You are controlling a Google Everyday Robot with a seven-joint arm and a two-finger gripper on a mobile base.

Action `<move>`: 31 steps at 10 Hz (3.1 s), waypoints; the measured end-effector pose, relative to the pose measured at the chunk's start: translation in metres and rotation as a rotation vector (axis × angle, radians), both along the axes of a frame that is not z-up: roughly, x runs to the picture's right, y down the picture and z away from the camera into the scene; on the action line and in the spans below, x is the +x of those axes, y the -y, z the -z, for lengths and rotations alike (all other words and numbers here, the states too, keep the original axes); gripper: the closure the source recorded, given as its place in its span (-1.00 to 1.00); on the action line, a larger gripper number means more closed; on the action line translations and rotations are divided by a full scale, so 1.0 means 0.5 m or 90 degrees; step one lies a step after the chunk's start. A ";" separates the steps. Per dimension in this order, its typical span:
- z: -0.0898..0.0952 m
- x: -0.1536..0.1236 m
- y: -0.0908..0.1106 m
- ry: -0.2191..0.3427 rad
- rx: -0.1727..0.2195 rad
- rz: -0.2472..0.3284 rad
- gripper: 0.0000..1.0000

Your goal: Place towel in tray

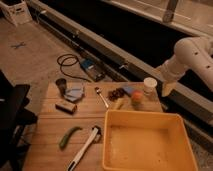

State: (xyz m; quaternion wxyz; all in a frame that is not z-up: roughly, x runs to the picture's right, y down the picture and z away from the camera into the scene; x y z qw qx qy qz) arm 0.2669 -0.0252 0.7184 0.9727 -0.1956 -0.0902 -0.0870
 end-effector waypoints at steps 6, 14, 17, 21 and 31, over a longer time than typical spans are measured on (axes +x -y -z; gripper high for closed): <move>-0.003 -0.212 -0.012 0.097 -0.005 0.051 -0.60; -0.003 -0.278 0.032 0.122 0.034 0.070 -0.60; -0.013 -0.419 0.023 0.169 0.038 0.115 -0.60; -0.022 -0.611 -0.004 0.252 0.034 0.196 -0.60; -0.075 -0.694 -0.015 0.323 0.038 0.177 -0.60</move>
